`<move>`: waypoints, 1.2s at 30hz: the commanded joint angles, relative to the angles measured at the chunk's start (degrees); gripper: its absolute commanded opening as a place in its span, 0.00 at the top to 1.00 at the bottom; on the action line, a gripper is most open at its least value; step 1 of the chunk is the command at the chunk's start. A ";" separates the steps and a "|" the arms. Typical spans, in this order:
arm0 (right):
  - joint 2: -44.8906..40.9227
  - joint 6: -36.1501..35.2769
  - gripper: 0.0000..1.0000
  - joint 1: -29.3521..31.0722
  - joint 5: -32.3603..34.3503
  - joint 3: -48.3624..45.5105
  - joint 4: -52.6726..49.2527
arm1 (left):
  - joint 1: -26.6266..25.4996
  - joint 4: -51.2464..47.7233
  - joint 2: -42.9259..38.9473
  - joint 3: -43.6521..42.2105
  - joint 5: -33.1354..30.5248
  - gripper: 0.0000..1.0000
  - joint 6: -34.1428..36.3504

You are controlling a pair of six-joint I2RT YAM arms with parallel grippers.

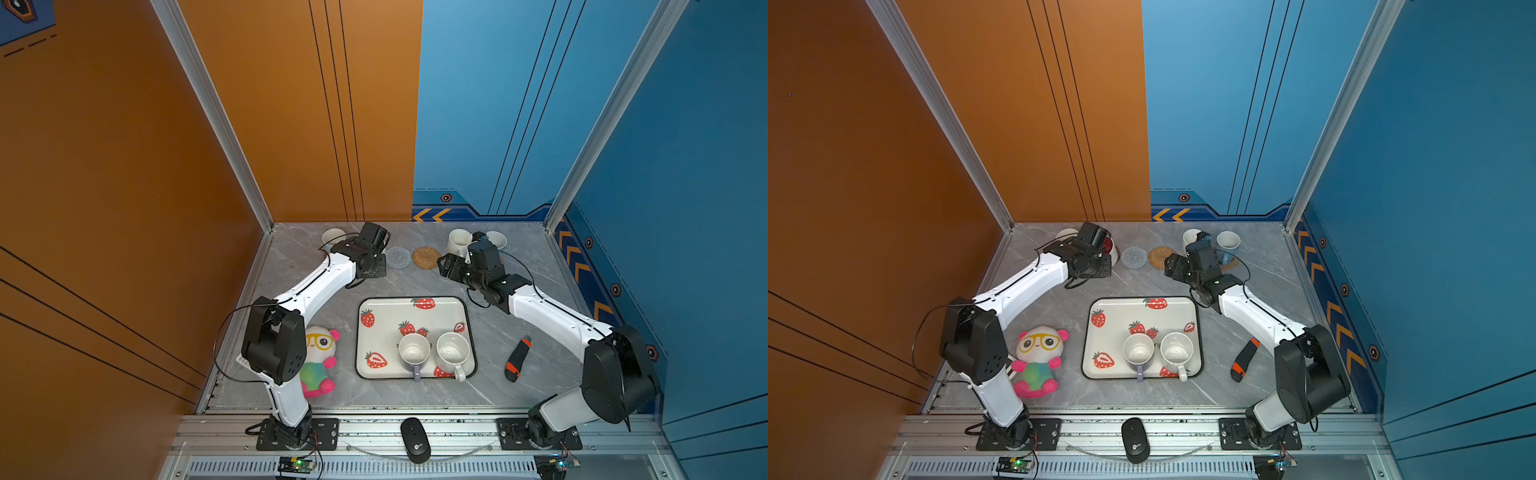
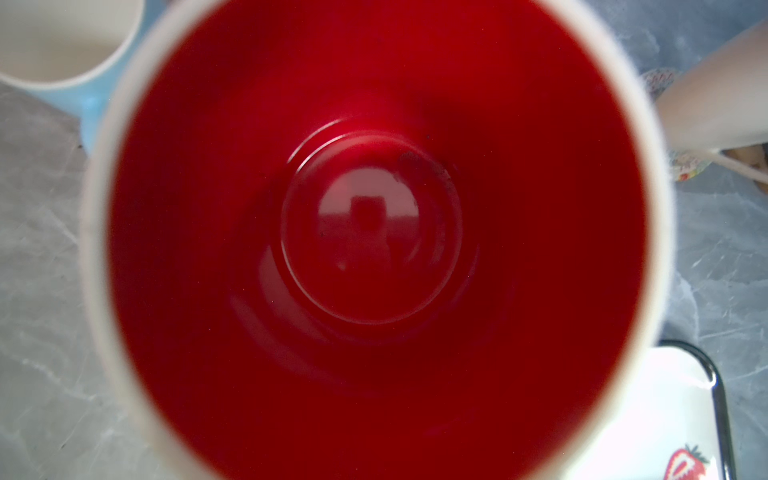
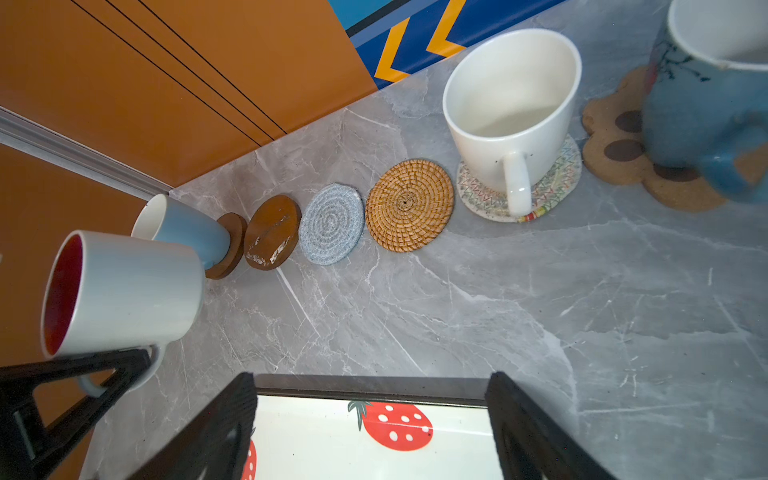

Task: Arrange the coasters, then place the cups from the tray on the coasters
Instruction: 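Carry the red-lined mug with the left gripper toward the wooden coaster, then lower the red-lined mug onto the brown coaster beside the light-blue mug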

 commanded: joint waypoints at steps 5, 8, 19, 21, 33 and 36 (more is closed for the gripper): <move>-0.98 0.37 0.15 -0.37 -1.31 -0.94 1.25 | 1.54 2.54 5.20 7.86 1.91 1.00 1.77; -1.03 0.34 0.16 -0.34 -1.26 -0.97 1.18 | 1.88 2.57 7.07 9.99 2.09 1.00 1.94; 0.22 0.70 0.17 0.10 -1.44 0.04 1.18 | 3.96 2.56 11.40 13.42 3.80 1.00 2.12; 0.57 0.65 0.17 0.28 -1.48 0.55 0.98 | 4.26 2.54 11.98 13.68 3.89 1.00 2.29; 1.41 0.34 0.17 0.63 -1.48 1.36 0.48 | 6.50 2.52 15.61 17.30 4.28 1.00 3.09; 1.26 0.29 0.17 0.54 -1.47 1.43 0.38 | 6.73 2.47 16.89 18.44 5.17 1.00 3.00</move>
